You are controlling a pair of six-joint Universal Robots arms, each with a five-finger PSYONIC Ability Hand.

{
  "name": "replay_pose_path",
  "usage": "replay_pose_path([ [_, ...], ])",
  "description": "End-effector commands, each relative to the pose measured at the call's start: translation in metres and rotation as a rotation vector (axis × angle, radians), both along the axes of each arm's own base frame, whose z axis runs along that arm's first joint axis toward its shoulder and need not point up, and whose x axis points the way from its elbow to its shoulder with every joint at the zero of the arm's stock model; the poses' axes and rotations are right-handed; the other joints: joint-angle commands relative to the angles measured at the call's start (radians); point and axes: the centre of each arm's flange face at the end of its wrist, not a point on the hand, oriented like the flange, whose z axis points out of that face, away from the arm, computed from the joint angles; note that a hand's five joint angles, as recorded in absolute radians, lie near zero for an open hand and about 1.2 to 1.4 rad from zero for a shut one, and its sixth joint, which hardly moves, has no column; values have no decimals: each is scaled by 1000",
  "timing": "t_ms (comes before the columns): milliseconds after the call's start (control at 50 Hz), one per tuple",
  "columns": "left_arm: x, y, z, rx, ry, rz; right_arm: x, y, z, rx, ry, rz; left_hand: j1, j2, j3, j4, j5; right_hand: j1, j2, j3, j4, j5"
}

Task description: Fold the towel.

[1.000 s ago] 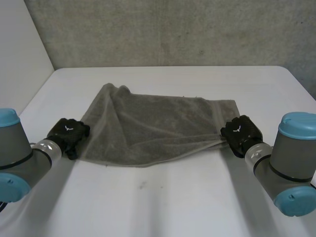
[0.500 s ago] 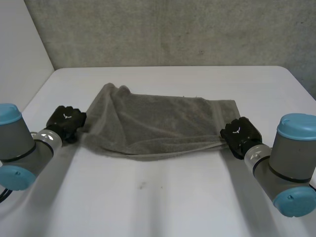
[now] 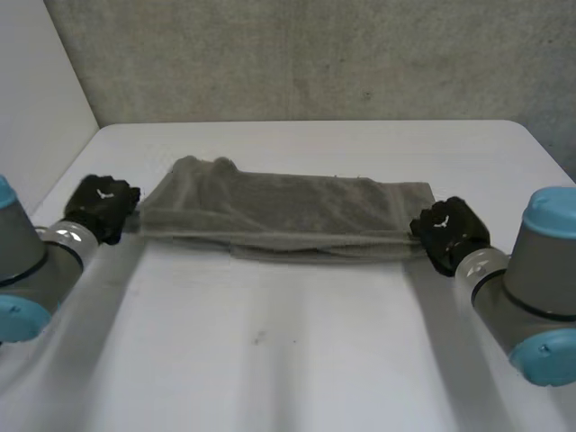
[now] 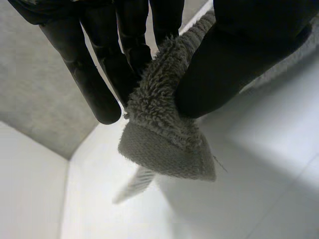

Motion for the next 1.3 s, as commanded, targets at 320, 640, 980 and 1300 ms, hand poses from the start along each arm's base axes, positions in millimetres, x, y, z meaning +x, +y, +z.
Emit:
replay_pose_path([
  [320, 14, 111, 19, 310, -65, 58, -42, 40, 29, 347, 122, -79, 249, 185, 188, 184, 208, 265, 48, 20, 22, 3],
  [640, 12, 107, 2, 343, -71, 53, -63, 33, 12, 319, 100, -160, 249, 185, 188, 184, 208, -67, -284, -312, -310, -328],
  [980, 12, 107, 7, 330, -71, 54, -72, 37, 25, 250, 168, -173, 249, 185, 188, 184, 208, -314, -531, -559, -557, -575],
  [1300, 12, 104, 10, 312, -68, 57, -64, 58, 72, 55, -9, -110, 249, 185, 188, 184, 208, -135, -351, -380, -377, -396],
])
